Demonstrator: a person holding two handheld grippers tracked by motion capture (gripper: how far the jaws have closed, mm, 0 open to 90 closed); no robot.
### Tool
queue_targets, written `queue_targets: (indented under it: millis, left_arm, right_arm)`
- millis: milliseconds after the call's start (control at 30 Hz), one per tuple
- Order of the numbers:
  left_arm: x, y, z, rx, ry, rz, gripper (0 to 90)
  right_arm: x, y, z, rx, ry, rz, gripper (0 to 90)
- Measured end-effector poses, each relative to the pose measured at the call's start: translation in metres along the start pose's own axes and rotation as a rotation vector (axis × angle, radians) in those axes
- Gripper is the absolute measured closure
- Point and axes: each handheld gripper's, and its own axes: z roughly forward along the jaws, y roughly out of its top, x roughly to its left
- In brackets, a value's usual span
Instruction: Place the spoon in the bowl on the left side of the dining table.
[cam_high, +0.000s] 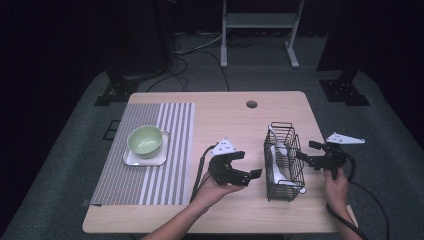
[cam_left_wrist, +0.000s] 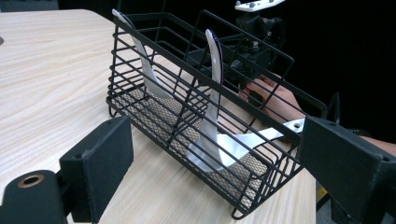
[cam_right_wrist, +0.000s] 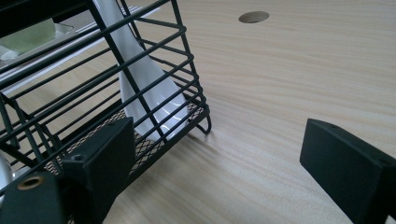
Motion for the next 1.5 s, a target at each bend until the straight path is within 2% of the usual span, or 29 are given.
queue_targets:
  millis: [500,567,600,667,933,1000,1200,1233,1333,1467,1500]
  left_arm:
    - [-0.005,0.012,0.012,-0.001,-0.009,-0.001,9.5]
    - [-0.005,0.014,0.014,0.0,-0.01,-0.009,9.8]
    - [-0.004,0.017,0.016,0.004,-0.017,-0.026,14.2]
    - [-0.004,0.018,0.018,0.003,-0.016,-0.036,14.2]
    - [-0.007,0.026,0.028,0.005,0.006,-0.024,14.7]
    - [-0.007,0.026,0.031,0.003,0.007,-0.022,19.4]
    - [-0.007,0.029,0.037,0.01,0.023,-0.019,24.0]
    - [-0.007,0.029,0.038,0.008,0.024,-0.017,27.9]
    - [-0.007,0.031,0.04,0.003,0.033,-0.011,28.5]
    - [-0.004,0.035,0.042,-0.011,0.035,-0.02,35.2]
    - [-0.003,0.036,0.043,-0.01,0.034,-0.02,39.7]
  right_arm:
    - [0.0,0.0,0.0,-0.004,0.0,-0.001,9.5]
    - [0.0,0.0,0.0,-0.004,0.0,0.0,9.4]
    - [0.0,0.0,0.0,-0.003,0.0,0.0,9.5]
    - [0.0,0.0,0.0,-0.003,0.001,0.0,9.4]
    - [0.0,0.0,-0.001,-0.008,0.003,0.001,9.4]
    - [-0.001,0.0,-0.001,-0.01,0.003,0.001,9.4]
    - [-0.001,0.0,-0.001,-0.011,0.003,0.002,9.4]
    - [-0.001,0.0,-0.001,-0.011,0.003,0.002,9.4]
    - [-0.001,0.0,-0.001,-0.013,0.003,0.002,9.5]
    - [-0.001,0.0,-0.001,-0.013,0.003,0.004,9.4]
    - [-0.001,0.0,-0.001,-0.013,0.003,0.004,9.5]
